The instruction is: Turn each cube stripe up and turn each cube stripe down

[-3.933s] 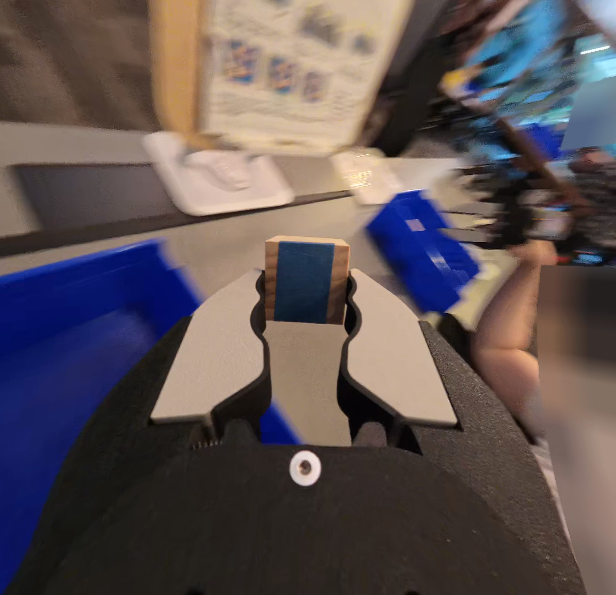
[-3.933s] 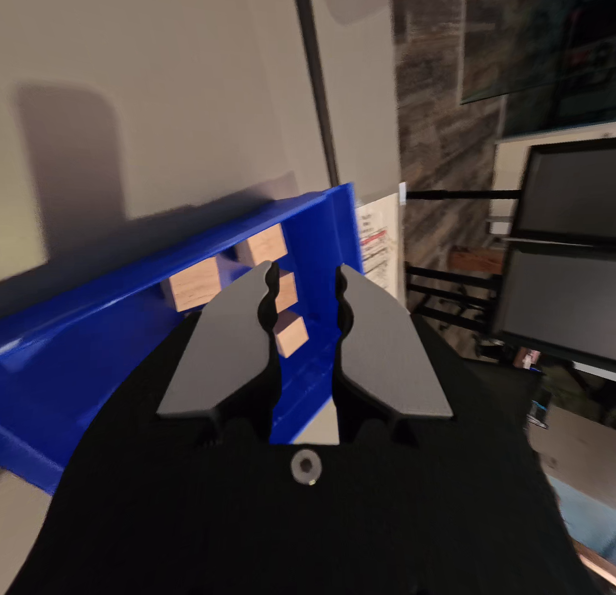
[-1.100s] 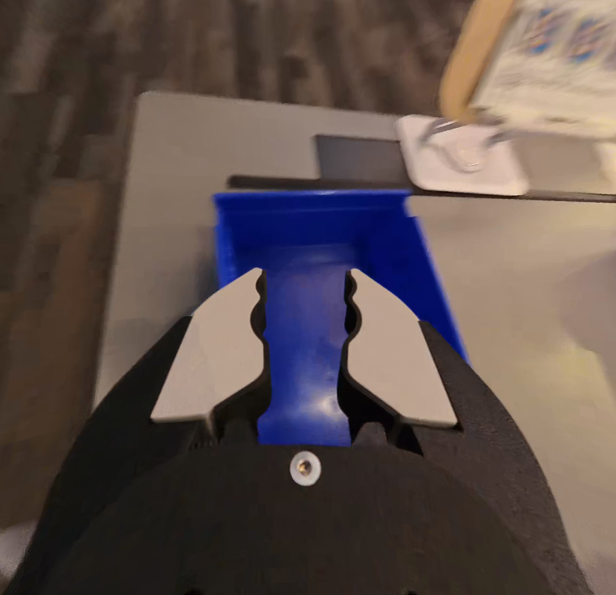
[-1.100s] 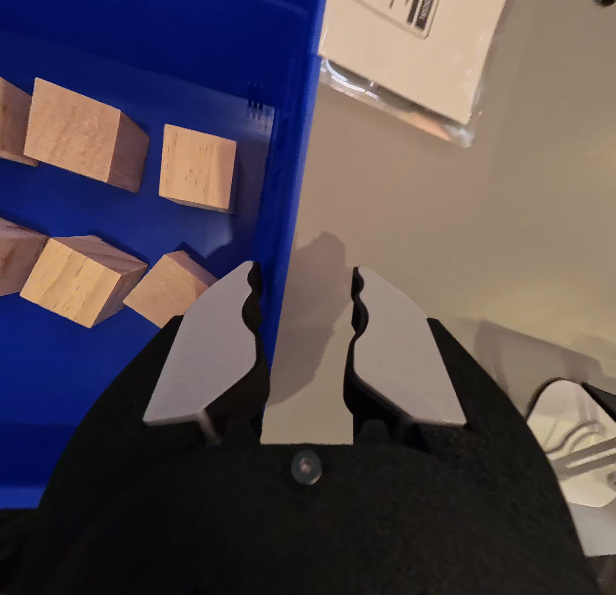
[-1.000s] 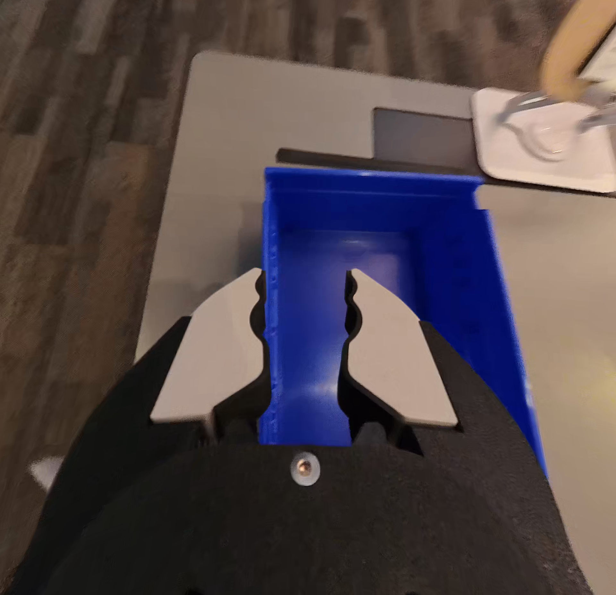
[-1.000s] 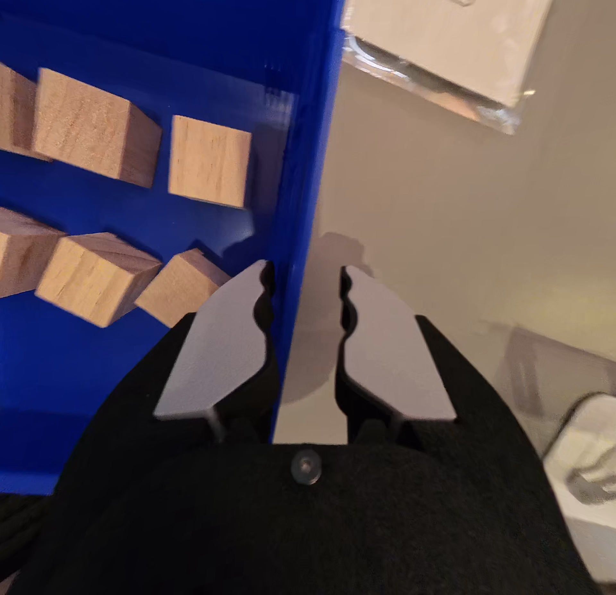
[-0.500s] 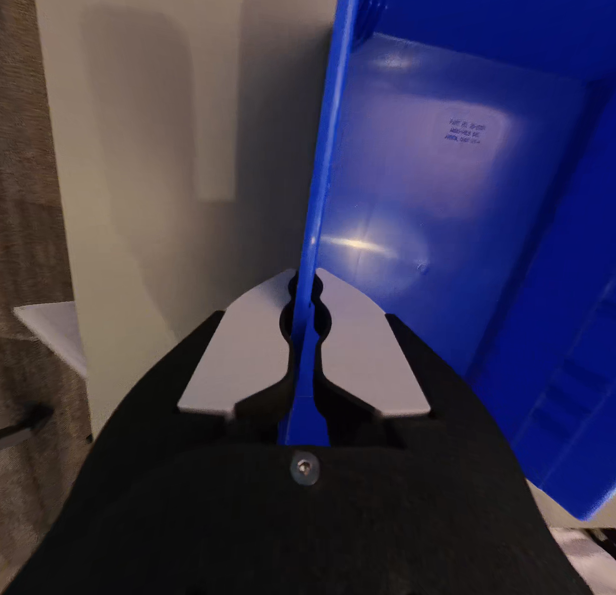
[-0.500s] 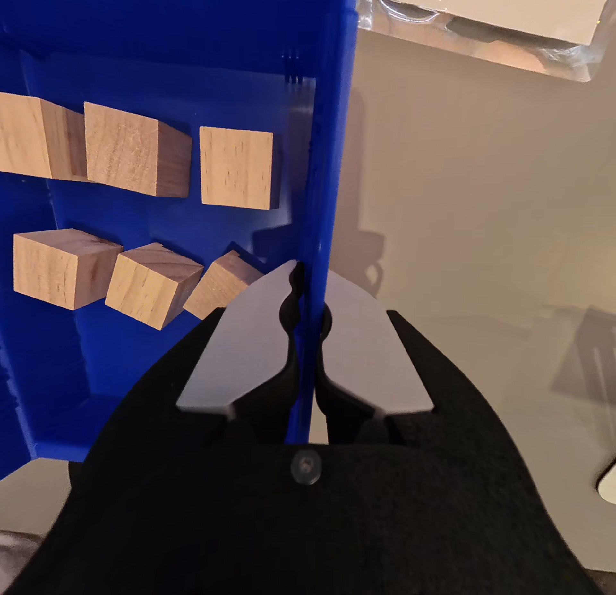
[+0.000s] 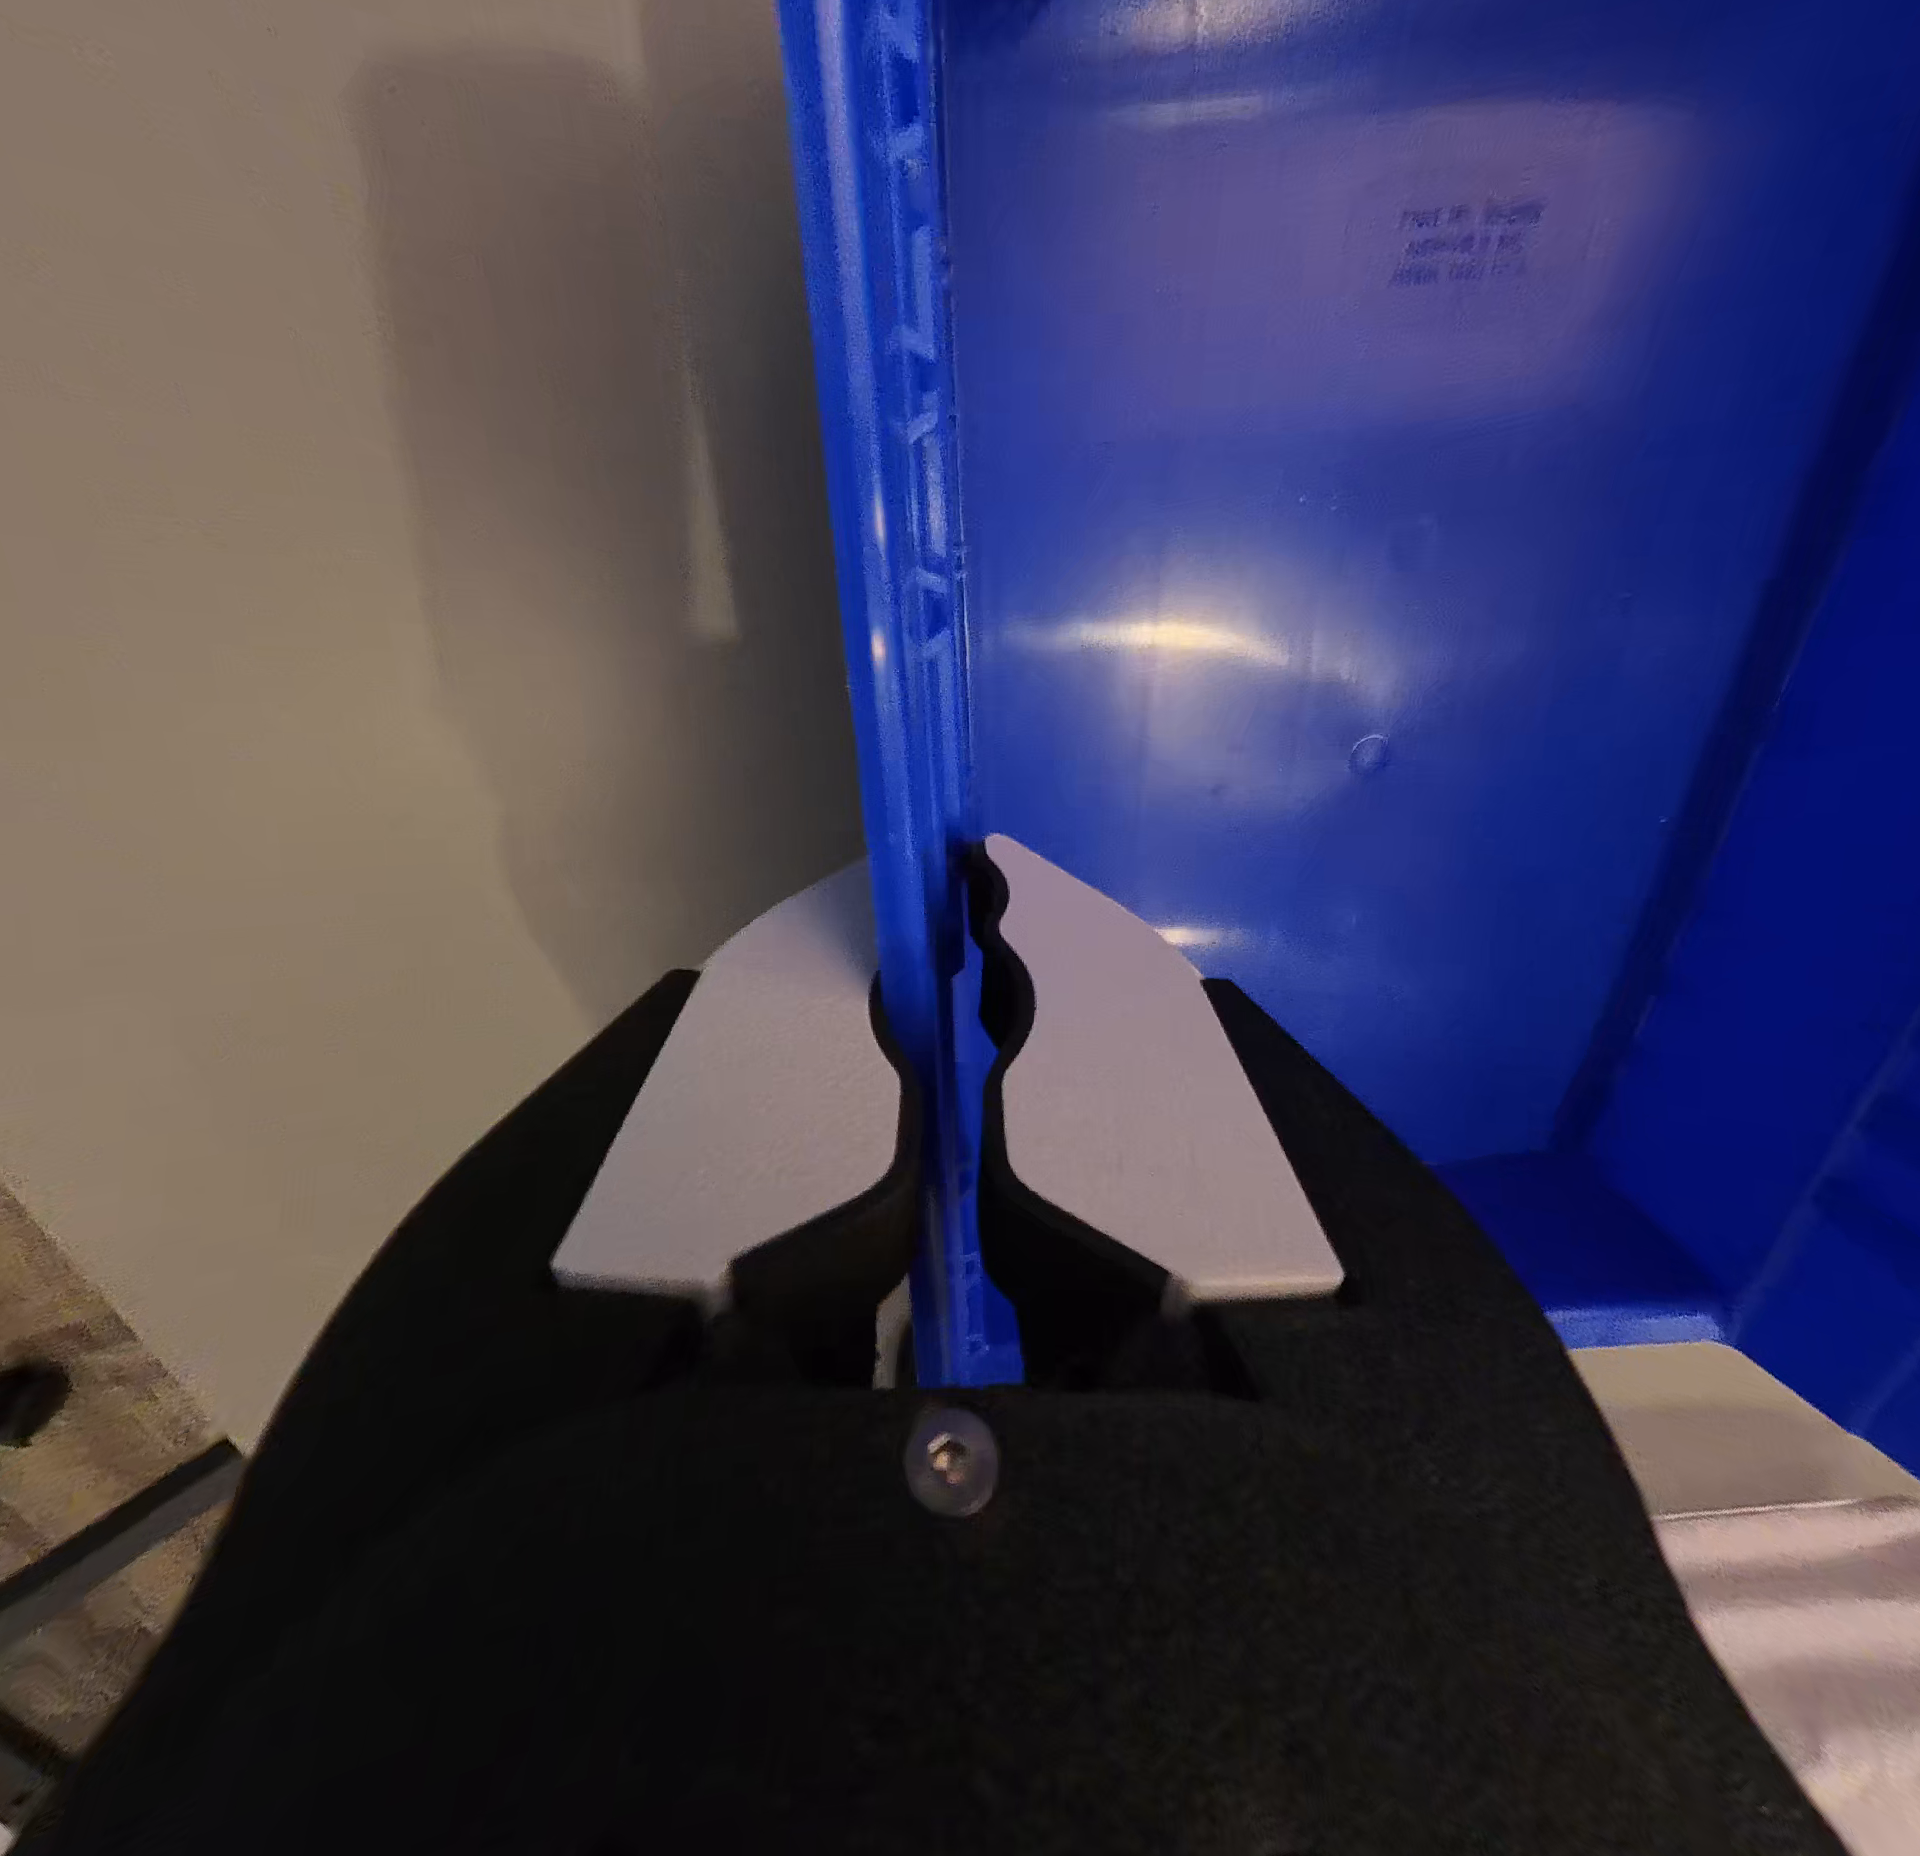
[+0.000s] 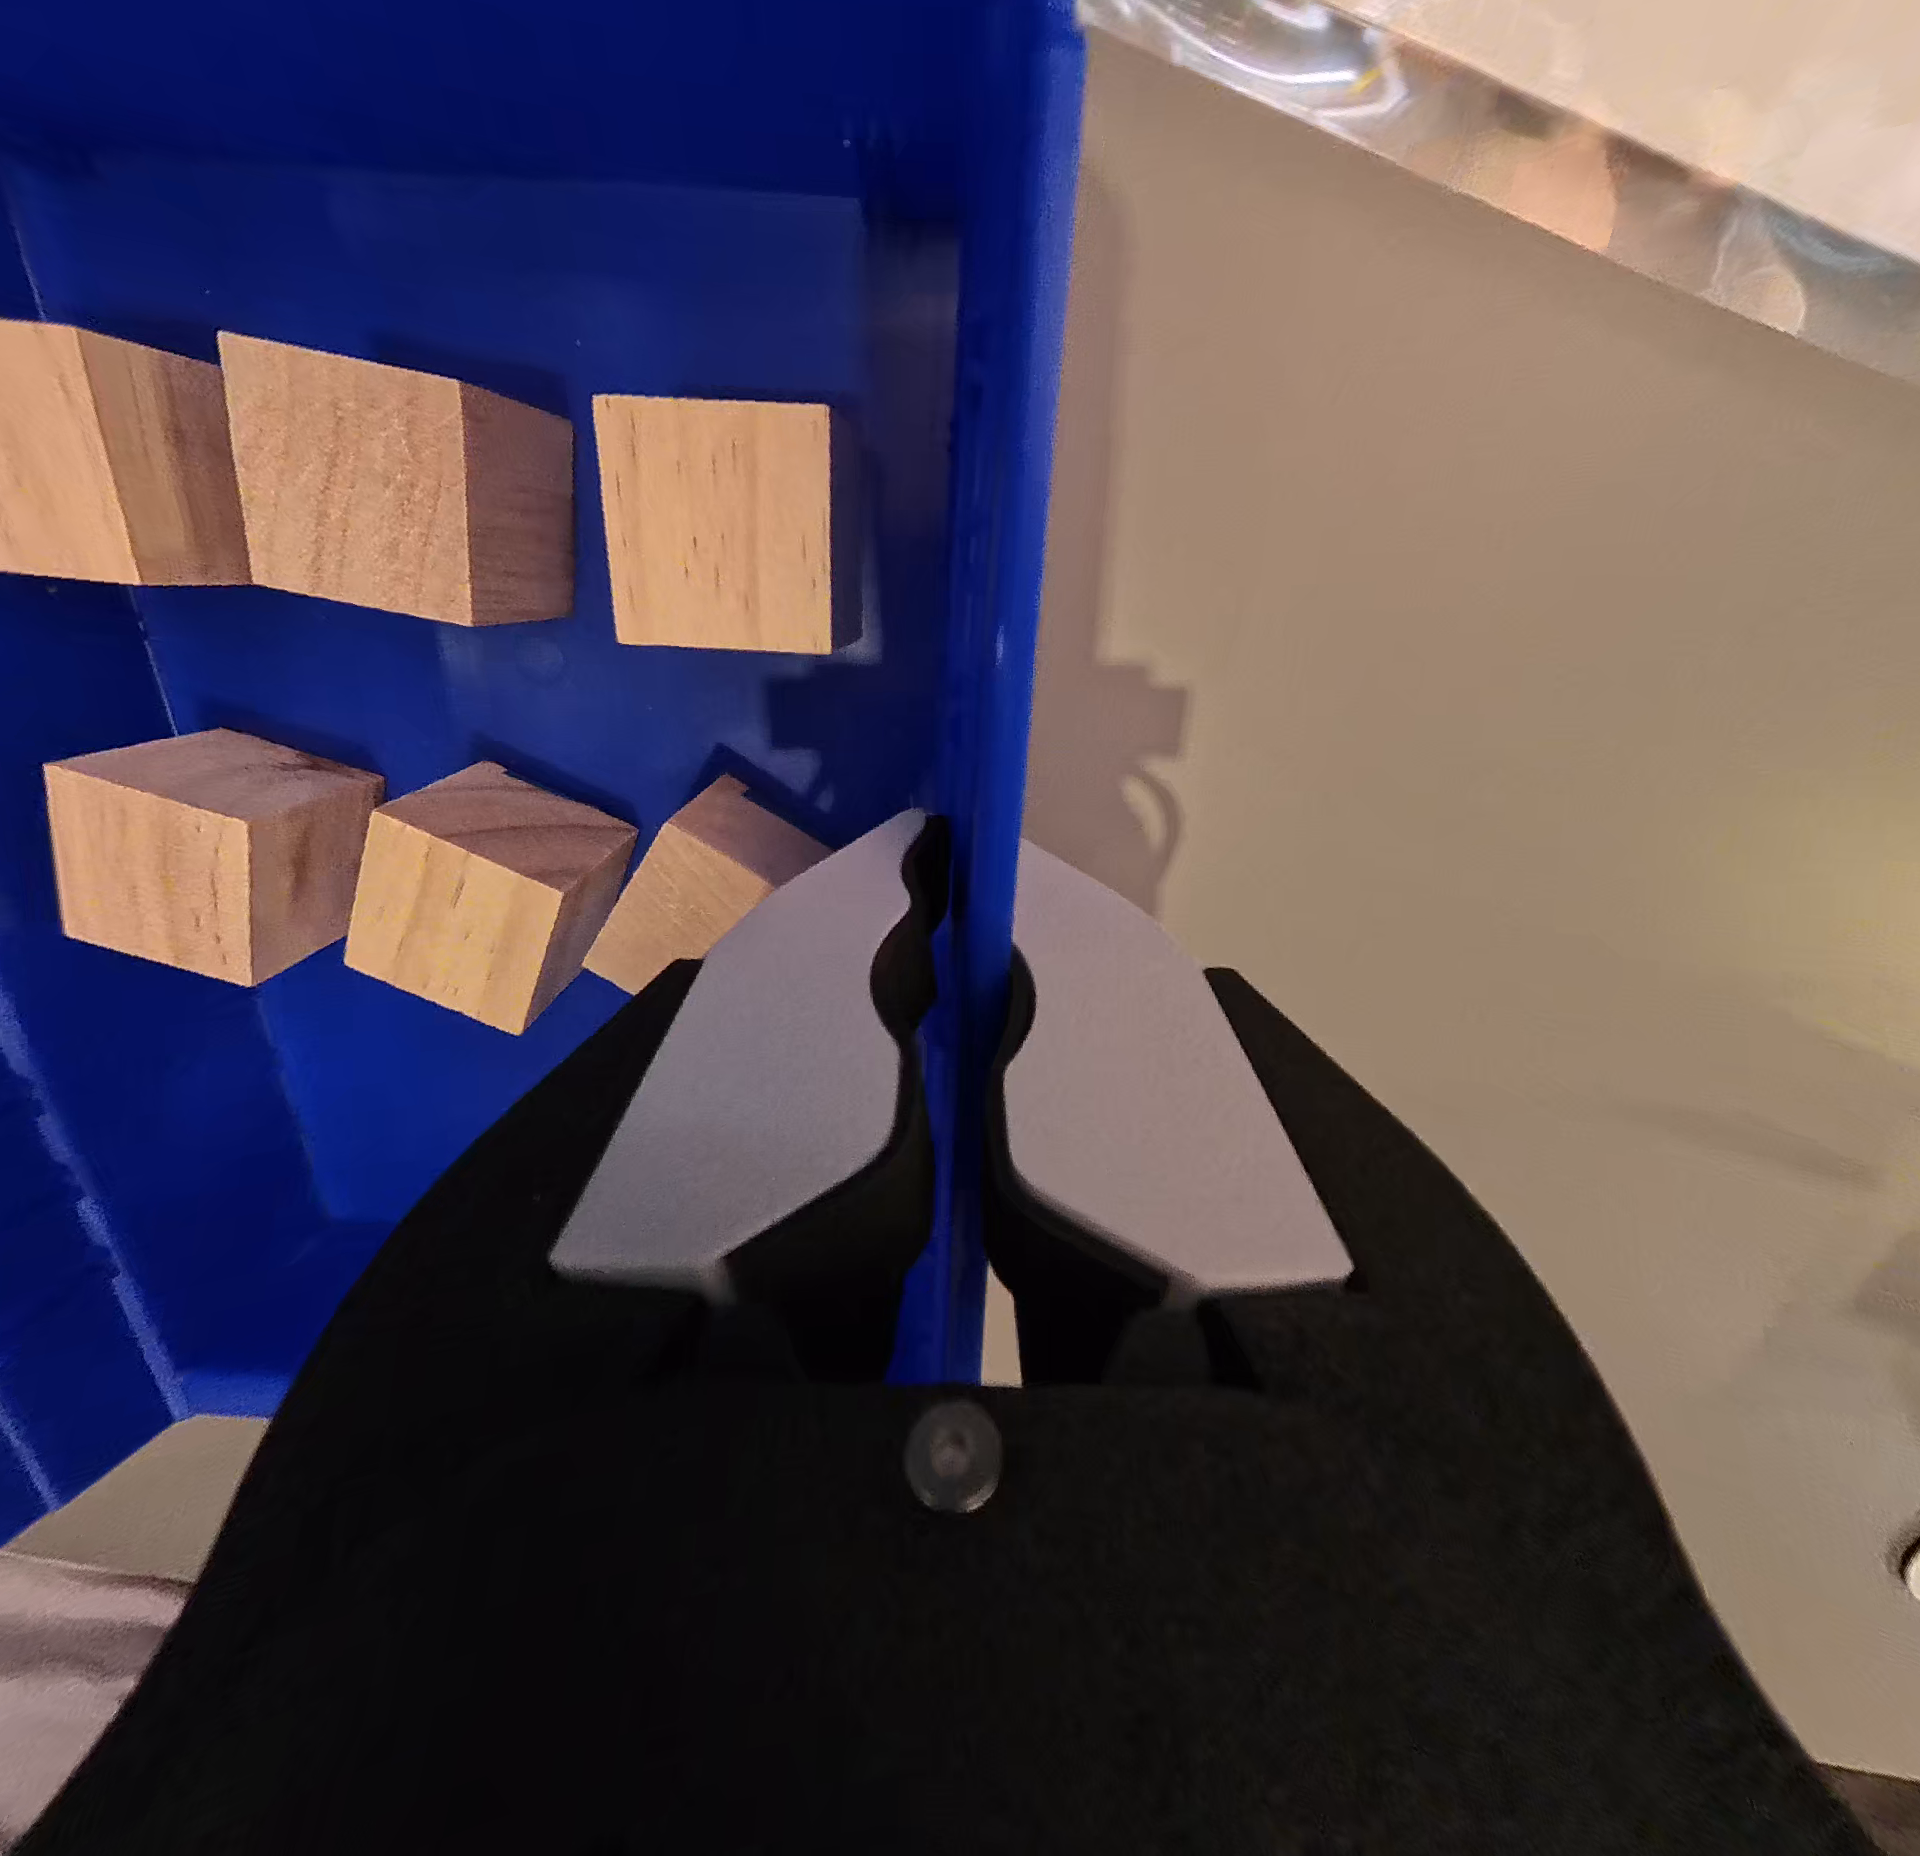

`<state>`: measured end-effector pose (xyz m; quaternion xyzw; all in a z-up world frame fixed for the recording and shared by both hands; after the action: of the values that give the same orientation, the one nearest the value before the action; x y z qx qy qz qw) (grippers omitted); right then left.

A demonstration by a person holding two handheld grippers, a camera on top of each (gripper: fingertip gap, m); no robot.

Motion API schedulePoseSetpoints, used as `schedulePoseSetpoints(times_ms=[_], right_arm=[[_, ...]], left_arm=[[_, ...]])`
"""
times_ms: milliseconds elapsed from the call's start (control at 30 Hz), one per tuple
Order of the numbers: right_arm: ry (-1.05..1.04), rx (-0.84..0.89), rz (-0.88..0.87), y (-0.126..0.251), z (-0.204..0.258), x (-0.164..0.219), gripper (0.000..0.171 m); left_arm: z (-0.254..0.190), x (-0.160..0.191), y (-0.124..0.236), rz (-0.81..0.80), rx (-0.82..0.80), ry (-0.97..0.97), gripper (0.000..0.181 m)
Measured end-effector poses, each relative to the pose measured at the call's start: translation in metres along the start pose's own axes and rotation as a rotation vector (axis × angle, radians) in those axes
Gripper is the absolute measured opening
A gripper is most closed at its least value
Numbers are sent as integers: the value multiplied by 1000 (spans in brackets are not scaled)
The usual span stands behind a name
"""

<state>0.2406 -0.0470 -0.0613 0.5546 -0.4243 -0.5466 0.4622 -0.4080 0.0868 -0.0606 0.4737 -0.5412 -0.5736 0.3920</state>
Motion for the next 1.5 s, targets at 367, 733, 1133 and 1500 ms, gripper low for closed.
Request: schedulePoseSetpoints(times_ms=[367, 733, 1133, 1500], right_arm=[[230, 100, -23, -8, 64, -29, 16], [285, -37, -8, -21, 62, -32, 9], [360, -97, -47, -24, 61, -32, 9], [298, -157, -18, -25, 59, -32, 7]], left_arm=[[-95, -1, -5, -42, 17, -216, 8], [-133, 3, -7, -82, 16, -310, 20], [-143, 14, -2, 3, 253, -315, 49], [-114, 3, 20, 37, 762, -186, 38]])
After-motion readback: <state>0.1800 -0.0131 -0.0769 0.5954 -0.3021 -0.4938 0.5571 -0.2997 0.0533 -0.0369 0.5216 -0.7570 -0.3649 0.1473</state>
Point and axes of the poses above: each gripper's, where its closed fingertips meet, y back along the fingers, x out of its underside, z = x × y across the jaws, the point moved 5 cm from there along y, back along the fingers, and after that the axes turned 5 degrees about y, right-handed, at the moved point
